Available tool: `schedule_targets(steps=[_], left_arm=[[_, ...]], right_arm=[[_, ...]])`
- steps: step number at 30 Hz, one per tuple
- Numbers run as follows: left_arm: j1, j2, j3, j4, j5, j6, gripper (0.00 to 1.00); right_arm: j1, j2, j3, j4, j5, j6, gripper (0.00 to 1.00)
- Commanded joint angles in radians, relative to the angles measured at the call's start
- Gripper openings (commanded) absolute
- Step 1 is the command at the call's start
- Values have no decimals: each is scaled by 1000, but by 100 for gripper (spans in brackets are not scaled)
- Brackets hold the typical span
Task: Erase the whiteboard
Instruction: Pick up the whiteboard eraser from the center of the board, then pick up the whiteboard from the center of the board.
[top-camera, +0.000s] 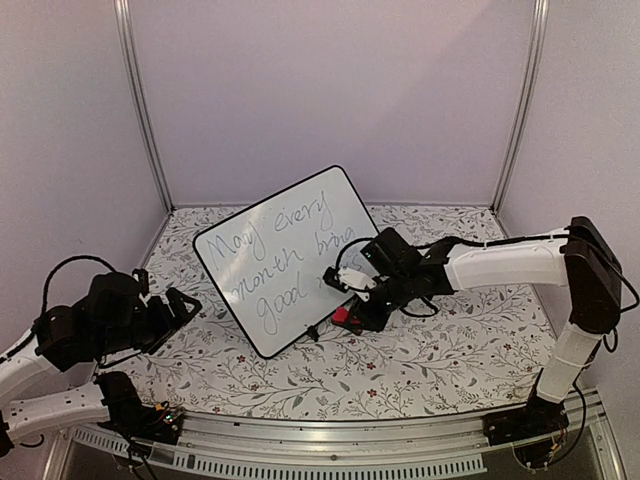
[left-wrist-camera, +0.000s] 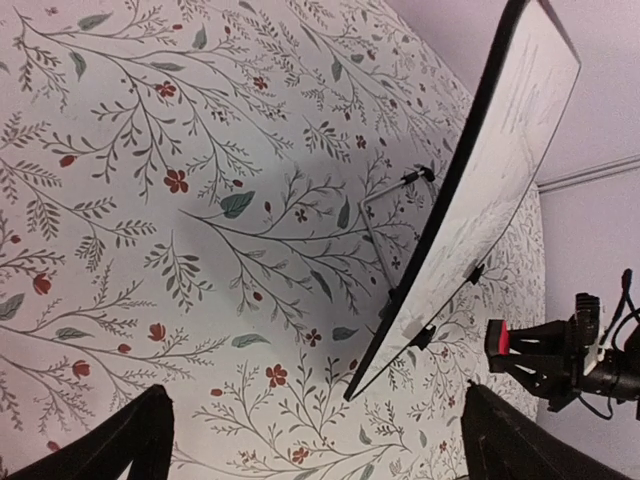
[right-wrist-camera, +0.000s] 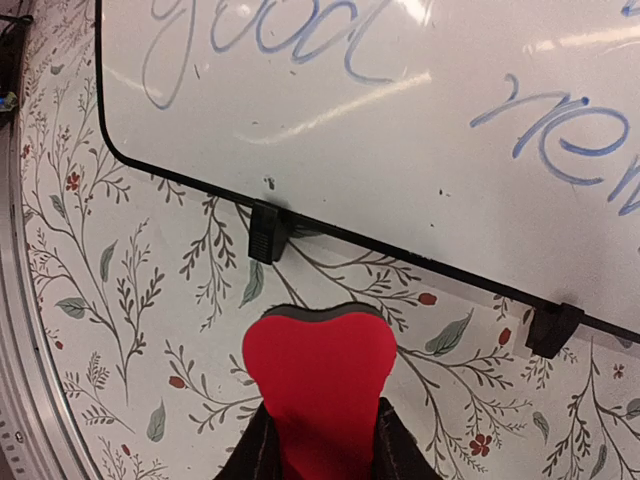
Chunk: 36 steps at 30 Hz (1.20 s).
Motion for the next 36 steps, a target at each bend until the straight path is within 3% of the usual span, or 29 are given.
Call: schedule_targets(steps=[1,5,8,15,18,21,27,33,36], left_arm=[[1,50,124,2,-59,80,100],[34,124,266,16,-70,184,100],[135,230,382,39,8,295,100],[615,510,564,185,626,548,100],[714,628,644,230,779,616,100],[729,711,698,283,822,675,100],[736,810,649,479,1022,718,100],[699,929,724,446,1149,798,90],[664,975,773,369,1102,866,85]], right_arm=[[35,-139,-52,40,60,110,19],[70,-220,-60,28,170,169,19],[91,-251,-40,8,249,224,19],[136,-302,-13,-16,305,267,18],[147,-322,-11,-20,309,274,19],[156,-348,-14,-12,300,279,19],[181,-370,21,-28,305,268,19],[185,-404,45,-29,305,260,19],[187,-400,70,-44,310,257,19]])
